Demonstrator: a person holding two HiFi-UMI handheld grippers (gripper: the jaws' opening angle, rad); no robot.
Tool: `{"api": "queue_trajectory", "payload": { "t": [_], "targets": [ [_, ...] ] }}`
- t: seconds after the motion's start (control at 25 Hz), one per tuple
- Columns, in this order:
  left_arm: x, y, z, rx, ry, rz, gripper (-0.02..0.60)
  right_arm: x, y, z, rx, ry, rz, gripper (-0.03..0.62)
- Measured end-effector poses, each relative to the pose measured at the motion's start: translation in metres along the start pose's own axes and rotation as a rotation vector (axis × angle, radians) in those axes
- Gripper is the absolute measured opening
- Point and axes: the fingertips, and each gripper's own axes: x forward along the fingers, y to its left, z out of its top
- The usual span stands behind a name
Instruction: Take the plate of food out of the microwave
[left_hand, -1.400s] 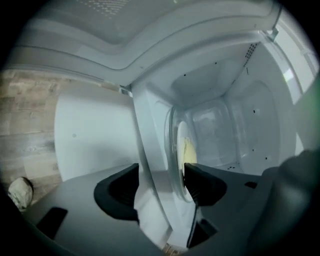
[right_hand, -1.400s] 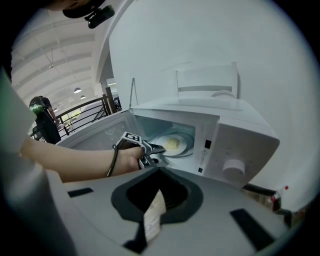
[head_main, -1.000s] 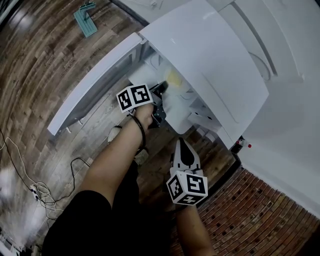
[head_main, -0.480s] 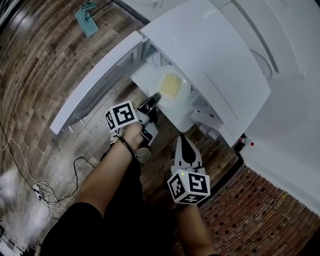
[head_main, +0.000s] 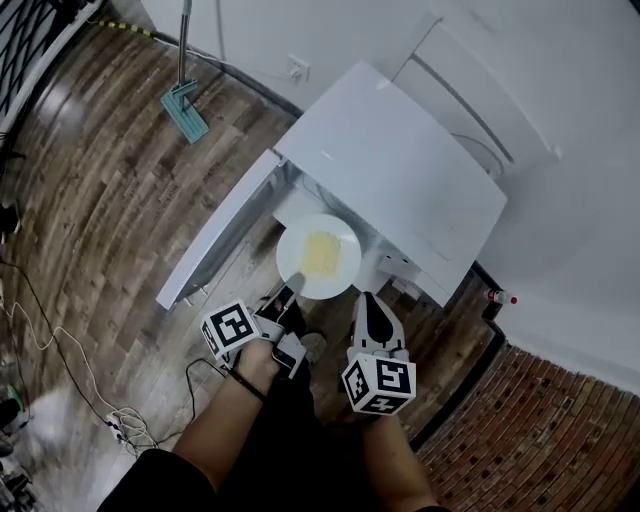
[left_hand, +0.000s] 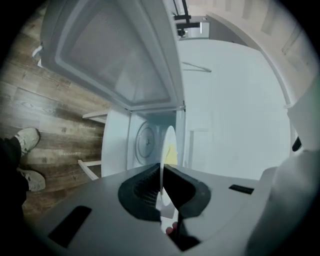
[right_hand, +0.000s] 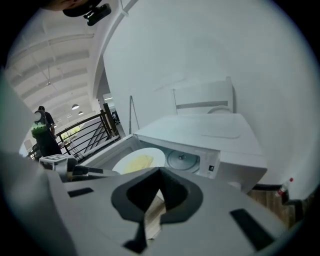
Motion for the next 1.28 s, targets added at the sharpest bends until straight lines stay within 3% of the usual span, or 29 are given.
{"api": "queue_trajectory", "payload": {
  "t": [0.24,0.4,0.72,0.88,1.28],
  "targets": [
    [-0.019,-0.082,-0.001,0.090,0.059,0.033,0.009,-0.042,0.006,0.064,0.087,-0.066,-0.030,0.008],
    [-0.021,-0.161,-0.013,0.072,0.071,-0.025,0.009,-0.082,0.006,0.115,0.078,-0.137,-0.062,0.008],
    [-0.019,-0.302,-0.058,0.148,0.152,-0.092,0.009,-0.161,-0.008,0.229,0.065,-0.348,-0.167,0.007],
    [-0.020,-0.337,-0.082,0.170,0.179,-0.114,0.011,-0.184,-0.019,0.260,0.071,-0.394,-0.194,0.008],
    [-0.003,-0.371,-0.107,0.189,0.214,-0.107,0.011,-0.216,-0.039,0.298,0.068,-0.462,-0.212,0.008]
  ]
}}
